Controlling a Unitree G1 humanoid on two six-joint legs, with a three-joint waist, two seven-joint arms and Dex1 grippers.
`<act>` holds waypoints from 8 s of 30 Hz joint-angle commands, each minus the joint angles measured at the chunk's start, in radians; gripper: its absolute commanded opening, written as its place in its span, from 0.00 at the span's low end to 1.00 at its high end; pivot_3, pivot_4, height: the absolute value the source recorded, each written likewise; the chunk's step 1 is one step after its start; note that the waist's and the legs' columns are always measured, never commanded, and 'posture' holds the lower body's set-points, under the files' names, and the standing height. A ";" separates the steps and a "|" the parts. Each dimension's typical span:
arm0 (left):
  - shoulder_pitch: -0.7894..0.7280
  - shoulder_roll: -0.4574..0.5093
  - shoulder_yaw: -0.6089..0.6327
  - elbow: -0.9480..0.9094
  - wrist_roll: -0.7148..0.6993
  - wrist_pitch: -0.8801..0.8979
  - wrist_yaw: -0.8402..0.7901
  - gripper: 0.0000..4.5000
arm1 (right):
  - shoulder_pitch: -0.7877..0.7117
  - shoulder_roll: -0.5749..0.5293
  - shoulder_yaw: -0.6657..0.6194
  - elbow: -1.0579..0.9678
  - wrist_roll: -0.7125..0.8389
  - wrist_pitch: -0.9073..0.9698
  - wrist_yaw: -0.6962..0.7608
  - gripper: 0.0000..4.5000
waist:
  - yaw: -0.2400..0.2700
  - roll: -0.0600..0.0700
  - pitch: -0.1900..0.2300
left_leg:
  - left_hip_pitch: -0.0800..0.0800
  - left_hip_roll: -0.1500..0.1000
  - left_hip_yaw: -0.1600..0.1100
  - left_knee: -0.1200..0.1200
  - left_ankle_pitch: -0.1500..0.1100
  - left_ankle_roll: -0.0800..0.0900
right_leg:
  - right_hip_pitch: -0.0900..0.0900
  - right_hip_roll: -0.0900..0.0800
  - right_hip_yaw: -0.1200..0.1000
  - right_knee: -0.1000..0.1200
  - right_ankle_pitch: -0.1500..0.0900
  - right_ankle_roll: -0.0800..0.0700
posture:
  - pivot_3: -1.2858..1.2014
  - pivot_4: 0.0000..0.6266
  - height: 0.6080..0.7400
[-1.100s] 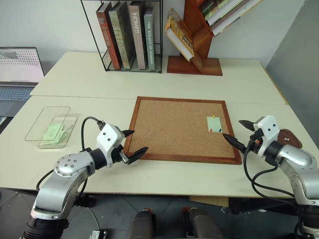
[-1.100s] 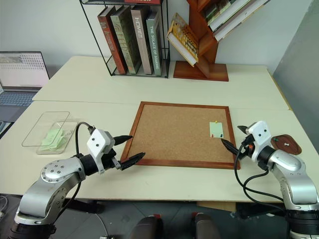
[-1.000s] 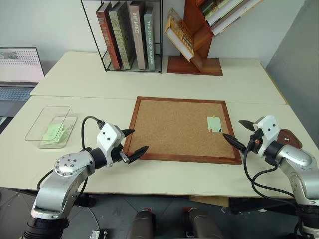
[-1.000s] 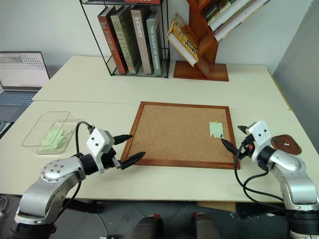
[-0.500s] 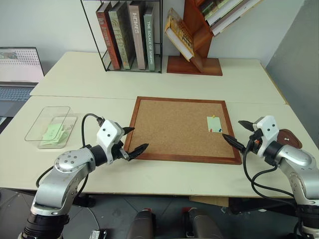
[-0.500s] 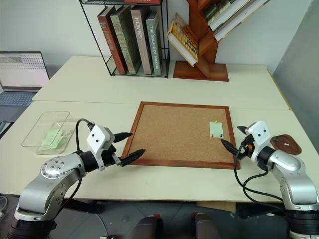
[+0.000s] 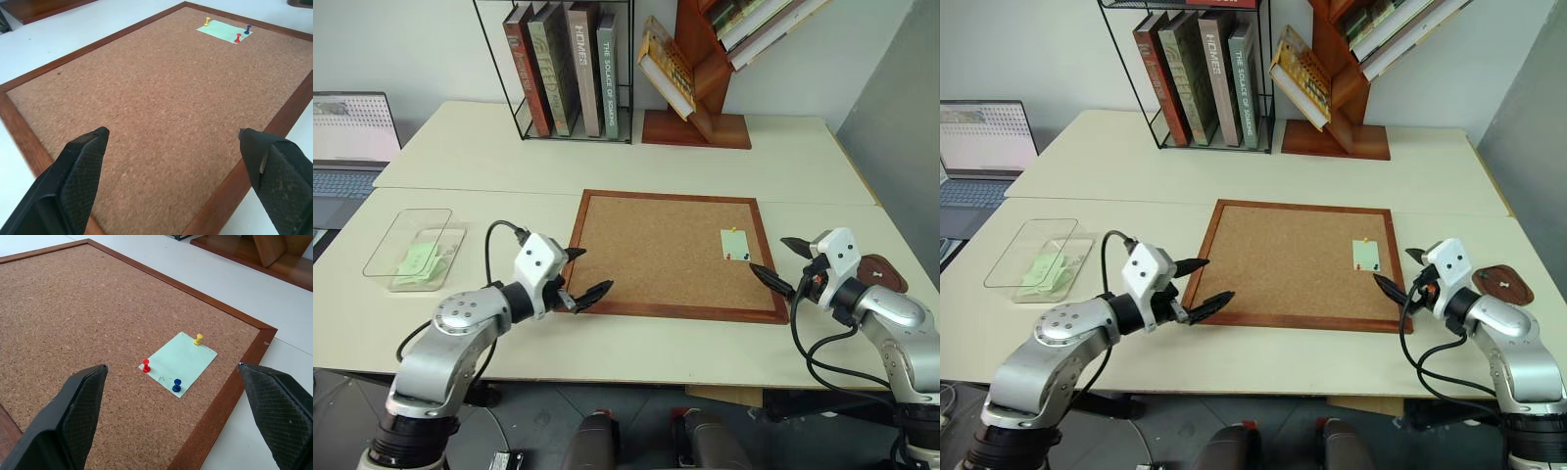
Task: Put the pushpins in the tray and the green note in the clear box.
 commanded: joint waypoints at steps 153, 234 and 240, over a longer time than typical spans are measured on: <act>-0.388 -0.389 -0.307 0.762 0.336 -0.399 -0.097 0.00 | -0.101 -0.162 -0.197 0.398 -0.293 0.092 -0.341 0.95 | -0.002 0.007 -0.002 | -0.003 0.000 0.001 0.011 0.000 0.000 | -0.001 0.006 0.000 0.007 0.001 0.002 | 0.52 0.24 1.00; -0.381 -0.382 -0.317 0.752 0.347 -0.396 -0.119 0.00 | -0.148 0.052 -0.177 0.332 -0.194 -0.114 -0.409 0.01 | 0.000 0.009 -0.001 | -0.004 0.001 -0.002 0.009 -0.001 0.001 | 0.002 0.008 0.001 -0.001 0.002 0.004 | 0.52 0.24 1.00; -0.383 -0.387 -0.321 0.758 0.350 -0.404 -0.119 0.00 | -0.129 -0.048 -0.208 0.416 -0.269 -0.048 -0.486 0.01 | 0.000 0.010 -0.002 | -0.004 0.001 -0.001 0.009 -0.001 0.001 | 0.001 0.007 0.001 -0.001 0.002 0.004 | 0.52 0.24 1.00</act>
